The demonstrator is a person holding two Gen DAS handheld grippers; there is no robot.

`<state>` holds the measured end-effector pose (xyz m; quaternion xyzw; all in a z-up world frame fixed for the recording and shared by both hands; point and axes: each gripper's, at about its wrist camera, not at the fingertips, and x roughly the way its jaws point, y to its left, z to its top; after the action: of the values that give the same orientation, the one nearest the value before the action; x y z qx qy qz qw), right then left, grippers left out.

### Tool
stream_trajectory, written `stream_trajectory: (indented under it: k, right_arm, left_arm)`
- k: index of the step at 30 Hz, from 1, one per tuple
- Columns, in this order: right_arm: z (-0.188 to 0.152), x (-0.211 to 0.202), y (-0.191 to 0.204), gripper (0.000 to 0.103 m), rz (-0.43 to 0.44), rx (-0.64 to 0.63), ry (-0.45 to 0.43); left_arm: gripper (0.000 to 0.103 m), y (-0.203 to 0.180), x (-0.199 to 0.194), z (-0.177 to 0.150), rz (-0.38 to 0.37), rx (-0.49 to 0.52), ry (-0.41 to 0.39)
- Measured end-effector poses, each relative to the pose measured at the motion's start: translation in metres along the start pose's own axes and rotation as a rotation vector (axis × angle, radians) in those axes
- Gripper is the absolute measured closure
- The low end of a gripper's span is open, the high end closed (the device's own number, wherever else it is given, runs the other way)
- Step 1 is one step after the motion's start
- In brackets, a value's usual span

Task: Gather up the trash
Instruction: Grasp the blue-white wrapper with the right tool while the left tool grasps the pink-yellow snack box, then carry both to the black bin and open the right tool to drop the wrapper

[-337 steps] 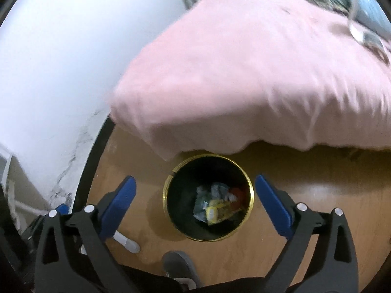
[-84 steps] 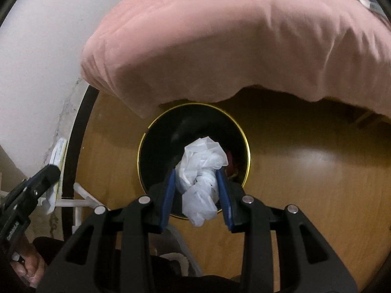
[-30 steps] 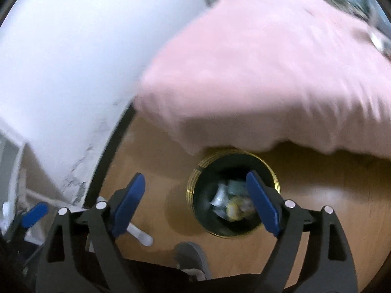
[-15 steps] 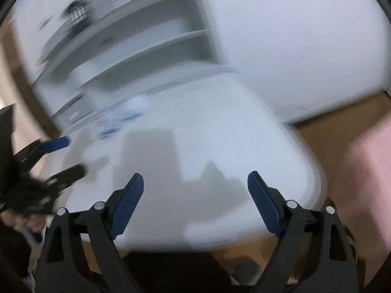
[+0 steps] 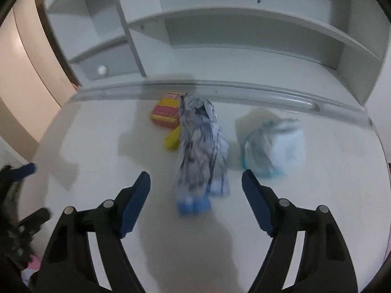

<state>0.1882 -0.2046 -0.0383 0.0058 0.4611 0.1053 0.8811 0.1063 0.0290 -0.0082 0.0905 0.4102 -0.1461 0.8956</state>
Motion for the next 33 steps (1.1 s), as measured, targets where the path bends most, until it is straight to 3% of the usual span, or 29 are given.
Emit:
stream_trajectory:
  k: [2, 3, 4, 8, 12, 16, 20, 23, 25, 26, 28, 29, 33]
  right_arm:
    - [0.003, 0.013, 0.001, 0.044, -0.018, 0.006, 0.024]
    - [0.004, 0.012, 0.001, 0.062, -0.030, 0.007, 0.011]
    - [0.004, 0.009, 0.000, 0.070, -0.015, 0.014, 0.001]
    - [-0.003, -0.024, -0.002, 0.071, 0.023, 0.039, -0.071]
    - [-0.016, -0.062, -0.013, 0.071, 0.038, 0.067, -0.127]
    - [-0.041, -0.095, -0.031, 0.071, 0.029, 0.095, -0.147]
    - [-0.065, -0.113, -0.049, 0.071, -0.012, 0.122, -0.152]
    - [-0.082, -0.117, -0.067, 0.071, -0.027, 0.175, -0.144]
    - [-0.095, -0.123, -0.076, 0.071, -0.039, 0.200, -0.146]
    - [-0.102, -0.127, -0.081, 0.071, -0.045, 0.214, -0.147]
    - [-0.119, -0.137, -0.090, 0.071, -0.060, 0.239, -0.150]
    - [-0.127, -0.143, -0.093, 0.071, -0.071, 0.250, -0.155]
    - [-0.166, -0.171, -0.124, 0.071, -0.128, 0.336, -0.185]
  left_arm:
    - [0.007, -0.002, 0.004, 0.008, 0.001, -0.008, -0.001]
    - [0.007, -0.003, 0.006, 0.011, -0.001, -0.015, -0.001]
    - [0.007, -0.004, 0.012, 0.017, -0.007, -0.030, 0.004]
    - [0.007, -0.018, 0.040, 0.047, -0.039, -0.047, 0.014]
    - [0.007, -0.048, 0.075, 0.087, -0.036, 0.015, -0.002]
    - [0.007, -0.067, 0.103, 0.114, 0.007, 0.084, -0.034]
    - [0.009, -0.068, 0.125, 0.126, -0.019, 0.092, 0.003]
    - [0.024, -0.065, 0.140, 0.126, -0.042, 0.080, 0.046]
    - [0.029, -0.062, 0.144, 0.124, -0.061, 0.061, 0.058]
    - [0.035, -0.060, 0.146, 0.123, -0.070, 0.054, 0.058]
    - [0.058, -0.063, 0.143, 0.120, -0.076, 0.070, 0.039]
    - [0.062, -0.067, 0.141, 0.120, -0.067, 0.084, 0.032]
    - [0.062, -0.089, 0.115, 0.118, -0.093, 0.089, -0.013]
